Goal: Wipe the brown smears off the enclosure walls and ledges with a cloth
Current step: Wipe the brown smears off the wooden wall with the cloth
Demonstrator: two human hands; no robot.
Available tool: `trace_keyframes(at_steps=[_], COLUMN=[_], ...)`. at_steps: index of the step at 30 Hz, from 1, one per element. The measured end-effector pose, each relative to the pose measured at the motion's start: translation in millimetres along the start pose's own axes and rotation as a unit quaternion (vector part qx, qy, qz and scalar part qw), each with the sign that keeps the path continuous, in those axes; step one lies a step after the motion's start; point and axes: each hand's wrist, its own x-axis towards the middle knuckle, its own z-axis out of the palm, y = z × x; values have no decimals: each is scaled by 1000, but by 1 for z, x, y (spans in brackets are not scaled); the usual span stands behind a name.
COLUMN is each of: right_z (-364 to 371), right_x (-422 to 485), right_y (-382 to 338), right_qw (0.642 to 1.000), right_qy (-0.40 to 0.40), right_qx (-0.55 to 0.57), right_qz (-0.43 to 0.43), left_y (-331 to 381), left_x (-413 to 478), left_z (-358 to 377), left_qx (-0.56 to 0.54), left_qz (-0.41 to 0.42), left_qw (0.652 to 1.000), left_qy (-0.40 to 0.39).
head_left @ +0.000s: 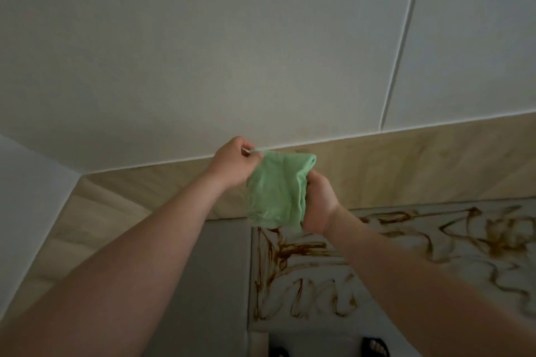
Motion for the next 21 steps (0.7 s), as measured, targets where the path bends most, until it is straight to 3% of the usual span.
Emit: trace_keyframes(at_steps=[2,4,9,11,16,19,20,21], right_z=[-26,-55,-102,-104,-66,-37,-32,-20], right_x=[13,29,70,84,128,192,219,249], right_y=[14,24,22,10,-16,-12,1,17], right_qw=[999,995,961,939,874,856,848,842], right_qy=[37,72,244,287,374,398,419,493], right_qx=[34,71,102,112,73,162,135,-11], right_qz=[1,-4,-82,-150,-301,-288,-294,-219], left_y=[-23,-44,-81,-94,-140,-173,-185,-194], left_x=[16,34,72,86,110,115,118,120], left_z=[17,29,46,47,49,53,53,54], left_qx=[97,203,382,405,380,371,373,376], left_qz=[22,97,313,349,397,415,418,423], left_qw=[994,973,869,844,834,827,824,819], left_qy=[41,55,-30,-26,56,77,82,90])
